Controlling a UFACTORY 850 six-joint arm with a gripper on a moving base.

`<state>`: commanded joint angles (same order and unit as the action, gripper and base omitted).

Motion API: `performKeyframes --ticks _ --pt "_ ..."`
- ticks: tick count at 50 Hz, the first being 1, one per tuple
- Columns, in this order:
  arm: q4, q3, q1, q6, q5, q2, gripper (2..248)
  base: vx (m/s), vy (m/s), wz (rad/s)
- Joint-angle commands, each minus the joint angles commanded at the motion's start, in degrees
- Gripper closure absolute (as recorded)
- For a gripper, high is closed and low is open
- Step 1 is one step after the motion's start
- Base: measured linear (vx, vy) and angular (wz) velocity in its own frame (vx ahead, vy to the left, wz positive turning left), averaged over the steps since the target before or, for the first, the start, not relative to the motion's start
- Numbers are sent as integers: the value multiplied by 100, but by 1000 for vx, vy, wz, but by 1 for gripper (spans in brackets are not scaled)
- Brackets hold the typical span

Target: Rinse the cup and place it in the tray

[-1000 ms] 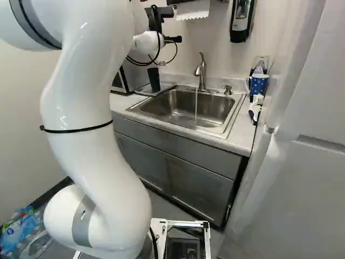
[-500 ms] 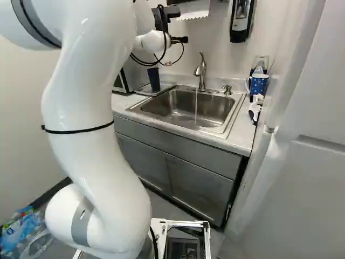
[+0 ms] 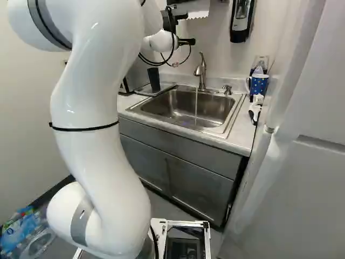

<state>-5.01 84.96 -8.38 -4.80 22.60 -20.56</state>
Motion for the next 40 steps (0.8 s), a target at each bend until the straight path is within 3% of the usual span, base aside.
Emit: performKeyframes --ticks 40 --pt "0 437 -297 0 -725 -369 3 0 0 0"
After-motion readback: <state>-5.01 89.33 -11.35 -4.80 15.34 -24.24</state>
